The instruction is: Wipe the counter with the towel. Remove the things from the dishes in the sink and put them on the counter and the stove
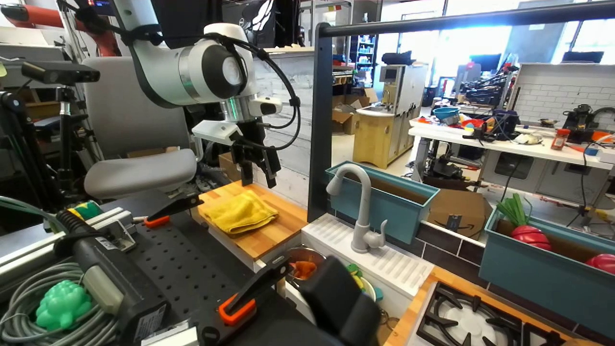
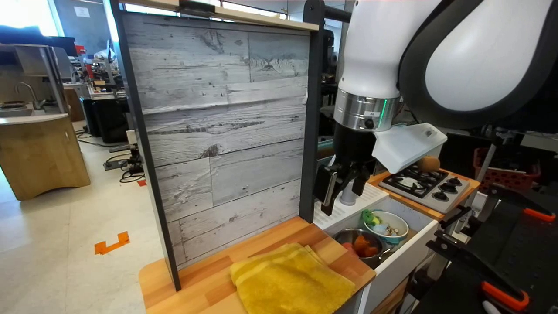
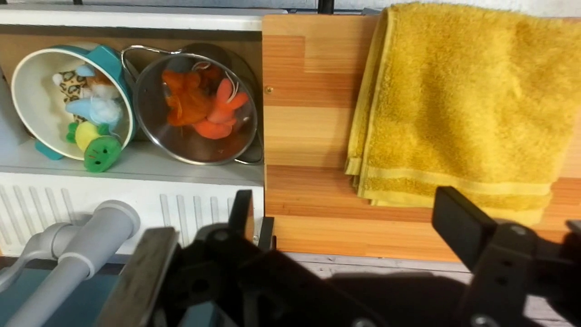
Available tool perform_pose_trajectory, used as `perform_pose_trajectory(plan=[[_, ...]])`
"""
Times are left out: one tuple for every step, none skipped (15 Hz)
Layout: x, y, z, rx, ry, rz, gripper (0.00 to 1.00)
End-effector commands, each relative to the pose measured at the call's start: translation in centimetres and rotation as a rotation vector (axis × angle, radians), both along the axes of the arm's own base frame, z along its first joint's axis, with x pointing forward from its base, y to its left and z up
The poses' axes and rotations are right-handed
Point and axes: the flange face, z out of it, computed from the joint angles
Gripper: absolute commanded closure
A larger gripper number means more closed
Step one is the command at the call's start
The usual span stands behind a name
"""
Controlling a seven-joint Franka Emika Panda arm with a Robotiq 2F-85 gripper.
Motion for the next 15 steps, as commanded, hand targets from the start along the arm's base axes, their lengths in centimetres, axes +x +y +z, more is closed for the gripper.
perform_pose_trajectory(plan=[[1.5,-1.7,-0.6,-0.062,0.001,-0.003,0.00],[2.3,-3.8,-0.8,-0.096,0.012,-0.017,0.00],[2.9,-5.6,-1.1,-0.123,0.022,-0.035,0.00],[3.6,-8.0,-1.6,-0.158,0.034,-0.036,0.00],[4.1,-9.9,-2.2,-0.187,0.058,-0.025,0.00],[4.6,-11.3,-3.0,-0.184,0.081,-0.002,0.00],[5.1,-12.2,-3.9,-0.178,0.104,0.004,0.00],[5.6,-13.0,-4.9,-0.169,0.126,0.015,0.00],[6.1,-13.3,-6.3,-0.151,0.140,0.022,0.00],[6.4,-13.5,-7.7,-0.126,0.155,0.024,0.00],[6.6,-13.6,-8.8,-0.106,0.168,0.025,0.00],[6.8,-13.6,-10.1,-0.088,0.173,0.021,0.00],[6.8,-13.5,-11.3,-0.070,0.165,0.010,0.00],[6.9,-13.4,-12.4,-0.053,0.167,-0.001,0.00],[6.8,-13.3,-13.7,-0.043,0.162,-0.016,0.00]])
